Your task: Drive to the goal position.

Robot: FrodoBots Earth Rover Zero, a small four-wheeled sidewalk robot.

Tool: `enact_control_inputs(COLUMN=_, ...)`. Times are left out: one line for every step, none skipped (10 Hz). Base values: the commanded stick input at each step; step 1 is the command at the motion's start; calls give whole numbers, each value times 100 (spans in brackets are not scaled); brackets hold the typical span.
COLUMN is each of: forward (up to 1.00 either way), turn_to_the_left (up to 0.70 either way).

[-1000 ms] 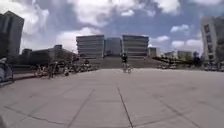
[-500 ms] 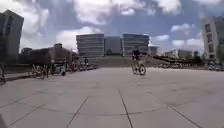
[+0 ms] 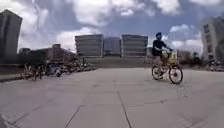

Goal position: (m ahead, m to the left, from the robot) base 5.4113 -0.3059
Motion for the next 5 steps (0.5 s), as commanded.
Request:
enact_control_inputs(forward=100, turn_to_the_left=0)
enact_control_inputs(forward=100, turn_to_the_left=0)
enact_control_inputs(forward=100, turn_to_the_left=0)
enact_control_inputs(forward=100, turn_to_the_left=0)
enact_control_inputs(forward=100, turn_to_the_left=0)
